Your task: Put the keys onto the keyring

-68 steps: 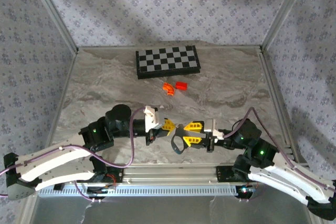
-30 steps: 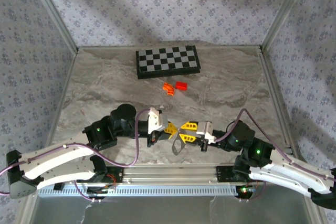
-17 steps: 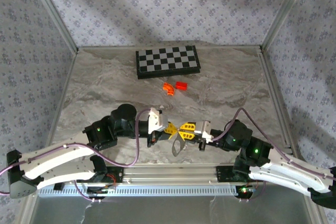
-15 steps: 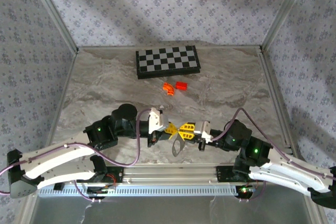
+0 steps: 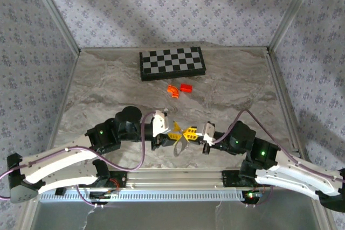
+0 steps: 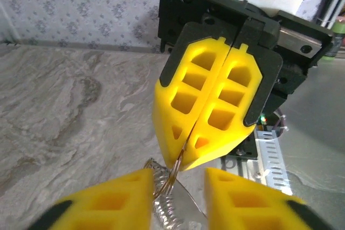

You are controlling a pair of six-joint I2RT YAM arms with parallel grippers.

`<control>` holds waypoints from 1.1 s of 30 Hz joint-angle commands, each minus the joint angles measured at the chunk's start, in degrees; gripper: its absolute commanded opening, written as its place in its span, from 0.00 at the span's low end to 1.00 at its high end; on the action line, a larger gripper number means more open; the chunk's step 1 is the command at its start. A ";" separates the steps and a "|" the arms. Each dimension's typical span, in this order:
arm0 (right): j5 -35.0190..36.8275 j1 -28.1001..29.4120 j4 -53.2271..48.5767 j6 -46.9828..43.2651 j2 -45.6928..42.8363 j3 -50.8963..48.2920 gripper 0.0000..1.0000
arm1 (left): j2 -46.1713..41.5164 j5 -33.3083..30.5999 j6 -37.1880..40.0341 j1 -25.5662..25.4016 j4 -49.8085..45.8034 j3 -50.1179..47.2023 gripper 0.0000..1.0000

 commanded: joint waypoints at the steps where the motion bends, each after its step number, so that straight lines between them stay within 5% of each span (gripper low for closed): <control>1: 4.17 0.20 -6.57 -1.60 0.03 5.18 0.00 | -1.57 -4.18 0.63 -0.15 -3.49 1.87 0.43; 5: 6.22 0.11 -12.17 -0.73 1.71 9.59 0.00 | -4.69 -6.46 -1.58 0.47 -3.17 -0.70 0.50; 8: 9.58 0.03 -14.24 1.73 3.80 12.36 0.00 | -5.57 -7.32 -3.54 0.46 -0.40 -3.05 0.82; 11: 13.32 0.03 -15.82 5.86 6.65 15.53 0.00 | -4.73 -8.30 -5.80 0.46 5.79 -6.69 0.91; 16: 18.42 0.00 -19.42 10.02 11.76 20.24 0.00 | -3.15 -11.55 -7.93 0.46 14.68 -10.54 0.90; 23: 25.84 -1.67 -32.51 15.26 17.78 27.33 0.00 | -4.77 -15.40 -6.03 0.55 12.82 -11.34 0.74; 33: 5.52 -1.27 -30.65 9.65 16.59 27.69 0.00 | -5.56 -4.50 -6.68 0.88 15.04 -10.57 0.53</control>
